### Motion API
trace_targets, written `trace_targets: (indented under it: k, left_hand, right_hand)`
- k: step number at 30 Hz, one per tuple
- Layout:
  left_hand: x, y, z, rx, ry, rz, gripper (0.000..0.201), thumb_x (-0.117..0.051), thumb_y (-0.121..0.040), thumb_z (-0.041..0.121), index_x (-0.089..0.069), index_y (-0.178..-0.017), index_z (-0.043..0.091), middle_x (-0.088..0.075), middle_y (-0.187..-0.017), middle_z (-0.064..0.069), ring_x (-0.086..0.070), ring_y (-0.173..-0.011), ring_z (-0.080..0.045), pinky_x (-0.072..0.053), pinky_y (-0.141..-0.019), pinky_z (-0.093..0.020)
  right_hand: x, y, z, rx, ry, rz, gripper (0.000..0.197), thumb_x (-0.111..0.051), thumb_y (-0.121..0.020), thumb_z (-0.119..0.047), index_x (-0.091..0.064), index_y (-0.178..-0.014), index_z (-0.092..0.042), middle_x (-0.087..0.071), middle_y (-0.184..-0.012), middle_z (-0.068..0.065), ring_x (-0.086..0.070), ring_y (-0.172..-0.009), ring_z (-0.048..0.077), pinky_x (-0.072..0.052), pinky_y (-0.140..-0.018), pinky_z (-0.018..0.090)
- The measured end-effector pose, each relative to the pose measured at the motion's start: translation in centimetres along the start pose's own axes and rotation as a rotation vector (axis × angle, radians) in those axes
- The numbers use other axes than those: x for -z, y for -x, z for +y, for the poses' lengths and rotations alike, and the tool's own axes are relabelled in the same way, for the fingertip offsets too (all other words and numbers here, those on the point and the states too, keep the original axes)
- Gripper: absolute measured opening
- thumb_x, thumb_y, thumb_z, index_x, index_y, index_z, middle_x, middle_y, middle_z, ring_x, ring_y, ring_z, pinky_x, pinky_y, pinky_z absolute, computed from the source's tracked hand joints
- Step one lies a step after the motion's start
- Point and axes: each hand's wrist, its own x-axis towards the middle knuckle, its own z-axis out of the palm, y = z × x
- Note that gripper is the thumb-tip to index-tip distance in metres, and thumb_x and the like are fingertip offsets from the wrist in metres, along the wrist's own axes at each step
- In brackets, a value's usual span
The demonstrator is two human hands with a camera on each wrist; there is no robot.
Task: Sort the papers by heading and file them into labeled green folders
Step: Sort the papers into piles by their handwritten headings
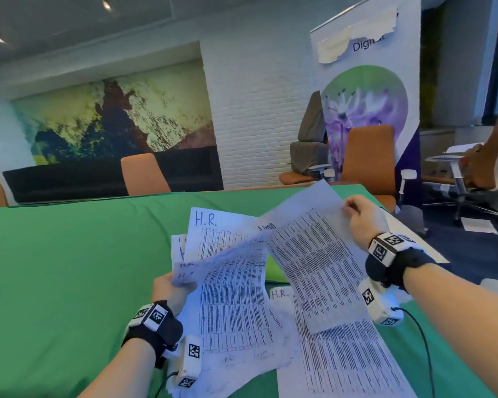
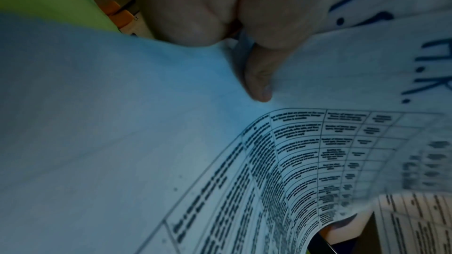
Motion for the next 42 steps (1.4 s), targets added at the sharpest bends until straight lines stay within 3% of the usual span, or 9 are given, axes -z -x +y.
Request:
trace_targets:
  k: [6, 11, 15, 21, 24, 29, 32, 39, 42]
  left_hand:
    - [0.0, -0.7, -1.7, 0.026, 0.002, 0.024, 0.014, -0.071, -0.077, -0.001, -0.066, -0.09, 0.003, -0.066, -0.092, -0.015, -0.06, -0.088, -0.032, -0.044, -0.078, -0.035]
    - [0.1, -1.6, -2.5, 0.038, 0.052, 0.015, 0.024, -0.069, -0.081, 0.002, -0.066, -0.104, -0.002, -0.066, -0.095, -0.013, -0.06, -0.087, -0.031, -0.046, -0.079, -0.037]
    - [0.2, -1.8, -2.7, 0.047, 0.042, -0.011, 0.009, -0.068, -0.081, 0.0, -0.067, -0.087, 0.007, -0.065, -0.088, -0.011, -0.058, -0.082, -0.029, -0.044, -0.079, -0.037]
    - [-0.4, -1.4, -2.5, 0.06, 0.175, -0.028, 0.039, -0.051, -0.077, -0.028, -0.062, -0.056, 0.004, -0.06, -0.065, -0.008, -0.052, -0.067, -0.025, -0.042, -0.076, -0.032]
    - [-1.1, -1.1, -2.0, 0.054, 0.281, -0.026, 0.05, -0.045, -0.075, -0.032, -0.063, -0.046, 0.003, -0.06, -0.052, -0.007, -0.051, -0.065, -0.025, -0.044, -0.062, -0.027]
    - [-1.9, -0.9, -1.5, 0.01, 0.208, -0.07, 0.032, -0.046, -0.076, -0.028, -0.071, -0.069, -0.009, -0.064, -0.064, -0.006, -0.055, -0.064, -0.024, -0.048, -0.063, -0.02]
    - [-2.1, -1.5, -1.7, 0.046, 0.277, -0.103, 0.036, -0.053, -0.067, -0.025, -0.072, -0.053, 0.002, -0.066, -0.076, -0.019, -0.06, -0.076, -0.037, -0.051, -0.079, -0.038]
    - [-1.9, -1.6, -1.4, 0.189, 0.468, -0.135, 0.034, -0.046, -0.06, -0.022, -0.058, -0.035, -0.002, -0.062, -0.061, -0.013, -0.052, -0.075, -0.037, -0.051, -0.061, -0.031]
    - [-1.9, -1.6, -1.6, 0.216, 0.445, -0.104, 0.032, -0.043, -0.053, -0.02, -0.052, -0.031, 0.0, -0.052, -0.055, -0.009, -0.045, -0.065, -0.03, -0.048, -0.068, -0.038]
  right_hand:
    - [-2.5, -0.2, -0.7, -0.032, 0.056, -0.065, 0.024, -0.047, -0.095, -0.005, -0.058, -0.116, -0.005, -0.062, -0.112, 0.012, -0.055, -0.102, 0.025, -0.041, -0.094, 0.035]
    - [-3.7, 0.2, -0.6, -0.047, 0.05, -0.077, 0.023, -0.048, -0.095, -0.005, -0.06, -0.114, -0.005, -0.063, -0.111, 0.012, -0.055, -0.102, 0.026, -0.041, -0.094, 0.034]
    - [-3.9, -0.3, -0.3, -0.043, 0.067, -0.063, 0.014, -0.046, -0.096, -0.008, -0.058, -0.099, -0.014, -0.062, -0.101, 0.008, -0.056, -0.096, 0.027, -0.04, -0.086, 0.031]
    - [-3.7, -0.7, -0.6, -0.048, 0.037, 0.043, 0.015, -0.044, -0.096, -0.006, -0.051, -0.092, -0.018, -0.057, -0.096, 0.006, -0.051, -0.09, 0.024, -0.039, -0.084, 0.031]
    - [-3.9, -0.7, -0.6, -0.049, 0.07, -0.005, 0.013, -0.045, -0.095, -0.006, -0.055, -0.094, -0.015, -0.059, -0.096, 0.008, -0.053, -0.09, 0.025, -0.04, -0.085, 0.033]
    - [-4.7, -0.3, 0.0, -0.08, 0.129, -0.067, 0.019, -0.046, -0.095, -0.006, -0.061, -0.106, -0.006, -0.064, -0.105, 0.015, -0.057, -0.097, 0.031, -0.043, -0.088, 0.036]
    - [-4.5, -0.2, 0.3, -0.114, 0.142, -0.037, 0.02, -0.045, -0.095, -0.006, -0.061, -0.107, -0.008, -0.065, -0.109, 0.016, -0.057, -0.099, 0.033, -0.04, -0.085, 0.032]
    - [-3.1, -0.9, 0.3, -0.16, 0.11, 0.066, 0.021, -0.042, -0.096, -0.007, -0.058, -0.11, -0.007, -0.062, -0.108, 0.019, -0.052, -0.09, 0.028, -0.038, -0.082, 0.032]
    - [-3.0, -1.1, 0.5, -0.173, 0.146, 0.092, 0.021, -0.041, -0.097, -0.008, -0.057, -0.11, -0.008, -0.062, -0.109, 0.018, -0.055, -0.094, 0.032, -0.038, -0.08, 0.033]
